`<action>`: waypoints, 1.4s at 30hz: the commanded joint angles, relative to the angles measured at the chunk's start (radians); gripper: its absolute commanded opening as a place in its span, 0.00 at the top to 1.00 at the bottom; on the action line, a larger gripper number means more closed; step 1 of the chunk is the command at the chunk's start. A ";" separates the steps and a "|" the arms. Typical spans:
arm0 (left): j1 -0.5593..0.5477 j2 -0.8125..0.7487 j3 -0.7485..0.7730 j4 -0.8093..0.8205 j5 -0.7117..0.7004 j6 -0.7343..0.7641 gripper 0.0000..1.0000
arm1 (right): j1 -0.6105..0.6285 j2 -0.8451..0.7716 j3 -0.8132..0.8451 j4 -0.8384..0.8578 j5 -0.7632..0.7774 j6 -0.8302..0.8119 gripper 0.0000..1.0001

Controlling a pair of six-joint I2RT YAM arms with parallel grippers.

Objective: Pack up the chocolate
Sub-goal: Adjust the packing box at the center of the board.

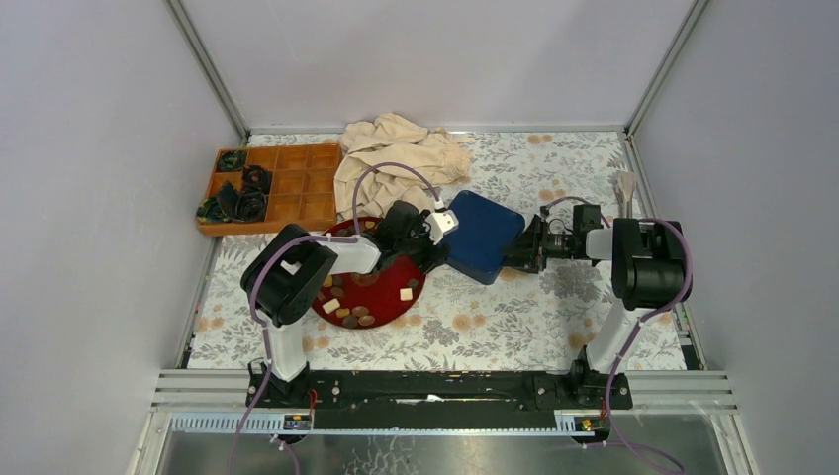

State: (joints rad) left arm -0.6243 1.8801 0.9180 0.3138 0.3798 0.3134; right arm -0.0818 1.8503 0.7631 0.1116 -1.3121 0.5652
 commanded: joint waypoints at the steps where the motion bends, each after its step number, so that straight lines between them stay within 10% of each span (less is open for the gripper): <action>1: -0.101 0.040 0.042 0.107 0.169 -0.030 0.26 | 0.120 -0.017 -0.008 0.005 -0.037 0.010 0.47; 42: -0.081 0.016 0.012 0.105 0.183 -0.022 0.23 | 0.117 -0.197 0.100 -0.273 -0.109 -0.302 0.48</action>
State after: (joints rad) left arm -0.6281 1.8816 0.9199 0.3161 0.3817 0.2935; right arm -0.0147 1.7119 0.7826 -0.1558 -1.3022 0.3443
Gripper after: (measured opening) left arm 0.772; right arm 0.525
